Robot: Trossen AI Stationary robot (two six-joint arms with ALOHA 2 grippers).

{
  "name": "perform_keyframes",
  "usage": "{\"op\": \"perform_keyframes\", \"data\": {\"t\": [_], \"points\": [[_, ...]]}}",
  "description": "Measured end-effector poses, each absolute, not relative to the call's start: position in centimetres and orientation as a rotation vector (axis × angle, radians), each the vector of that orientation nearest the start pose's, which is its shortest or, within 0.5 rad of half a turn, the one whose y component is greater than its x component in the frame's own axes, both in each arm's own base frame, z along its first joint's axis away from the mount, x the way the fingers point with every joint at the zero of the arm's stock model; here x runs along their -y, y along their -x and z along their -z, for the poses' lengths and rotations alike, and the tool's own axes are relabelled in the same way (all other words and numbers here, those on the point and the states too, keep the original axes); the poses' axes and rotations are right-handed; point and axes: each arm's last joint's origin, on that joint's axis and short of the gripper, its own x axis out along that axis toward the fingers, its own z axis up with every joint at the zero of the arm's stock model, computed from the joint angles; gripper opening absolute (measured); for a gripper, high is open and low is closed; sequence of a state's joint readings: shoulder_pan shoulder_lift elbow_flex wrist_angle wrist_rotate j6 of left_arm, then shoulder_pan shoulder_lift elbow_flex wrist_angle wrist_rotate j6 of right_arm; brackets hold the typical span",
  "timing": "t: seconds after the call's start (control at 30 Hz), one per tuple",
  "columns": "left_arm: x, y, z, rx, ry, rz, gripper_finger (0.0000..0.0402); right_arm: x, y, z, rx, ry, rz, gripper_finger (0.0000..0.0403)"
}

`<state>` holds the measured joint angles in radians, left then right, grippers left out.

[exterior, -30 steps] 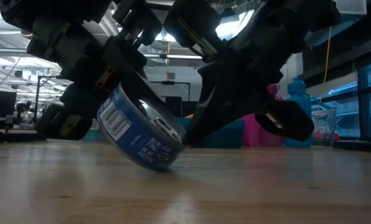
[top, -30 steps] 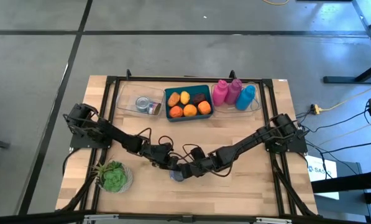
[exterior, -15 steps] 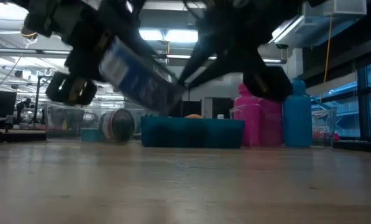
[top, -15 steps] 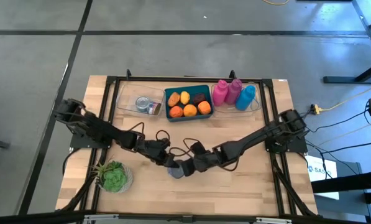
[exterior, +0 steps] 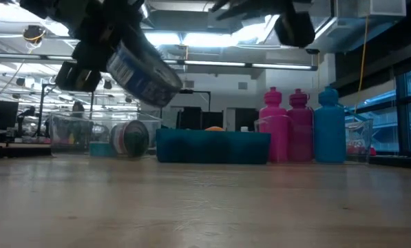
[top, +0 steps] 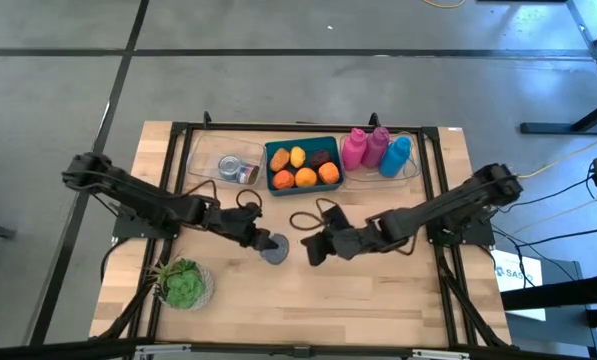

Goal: Pick & Place Food Item
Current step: Put the blue tuna can into the left transparent bin

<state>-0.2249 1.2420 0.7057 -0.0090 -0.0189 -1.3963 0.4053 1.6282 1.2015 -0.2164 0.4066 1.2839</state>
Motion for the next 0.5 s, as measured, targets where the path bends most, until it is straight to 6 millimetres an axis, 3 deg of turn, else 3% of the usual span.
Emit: {"op": "perform_keyframes", "data": {"t": [0.3,0.5], "points": [[2.5,-22.5,-26.6,-0.402,1.228,-0.235,0.0118,-13.7,-29.7,-29.5,-0.469,-0.896,0.37,0.0045],[0.1,-18.9,-31.8,-0.409,0.993,-0.34,0.0118,-14.5,-26.1,-32.0,-0.4,-0.835,0.386,0.0034]]}}
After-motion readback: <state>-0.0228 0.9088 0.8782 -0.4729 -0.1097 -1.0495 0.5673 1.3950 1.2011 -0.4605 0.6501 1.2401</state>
